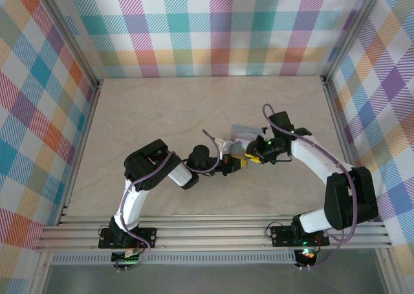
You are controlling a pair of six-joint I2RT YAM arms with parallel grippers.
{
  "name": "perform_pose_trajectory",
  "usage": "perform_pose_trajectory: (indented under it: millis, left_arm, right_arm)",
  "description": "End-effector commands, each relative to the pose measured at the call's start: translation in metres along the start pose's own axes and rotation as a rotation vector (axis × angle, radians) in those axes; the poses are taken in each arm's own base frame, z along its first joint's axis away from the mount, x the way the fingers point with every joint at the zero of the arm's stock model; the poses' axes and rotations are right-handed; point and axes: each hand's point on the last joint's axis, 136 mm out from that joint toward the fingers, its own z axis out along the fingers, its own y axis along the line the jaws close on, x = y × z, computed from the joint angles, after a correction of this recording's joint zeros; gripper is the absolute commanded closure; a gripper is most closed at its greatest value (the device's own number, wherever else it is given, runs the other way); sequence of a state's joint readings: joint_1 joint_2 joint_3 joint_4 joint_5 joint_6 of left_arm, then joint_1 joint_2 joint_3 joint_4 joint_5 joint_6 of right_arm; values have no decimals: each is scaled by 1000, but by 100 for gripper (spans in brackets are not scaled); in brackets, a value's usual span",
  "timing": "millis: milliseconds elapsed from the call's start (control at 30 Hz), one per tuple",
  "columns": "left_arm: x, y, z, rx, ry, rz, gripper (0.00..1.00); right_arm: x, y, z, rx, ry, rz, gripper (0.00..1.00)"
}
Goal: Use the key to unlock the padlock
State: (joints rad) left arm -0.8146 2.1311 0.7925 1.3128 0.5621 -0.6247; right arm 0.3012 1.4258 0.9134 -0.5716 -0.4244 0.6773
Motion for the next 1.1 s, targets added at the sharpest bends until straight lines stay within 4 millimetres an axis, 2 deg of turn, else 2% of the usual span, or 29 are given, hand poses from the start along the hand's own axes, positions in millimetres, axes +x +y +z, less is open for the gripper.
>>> perform_pose_trajectory:
  millis: [0,233,400,533,700,933,1067]
  left_arm:
    - [0,8,-1,-52,-59,63,100]
    - [26,30,-14,-175,-53,40,100]
    - [51,37,-22,-269,-27,143,100]
    - [64,33,-19,-307,-11,232,100]
    - [76,23,-14,-368,15,354,100]
    - [84,6,-7,-476,83,629,100]
    - [80,-1,-4,-520,113,729,100]
  right_arm:
    - [19,-5,14,4,75,27,100]
    - [28,-26,39,64,64,49,99]
    - [34,-35,50,66,88,89,100]
    - [37,-32,47,67,108,81,100]
    - [42,-36,41,108,128,60,94]
    - [52,-43,43,129,187,49,94]
    - [54,-44,42,141,204,43,95]
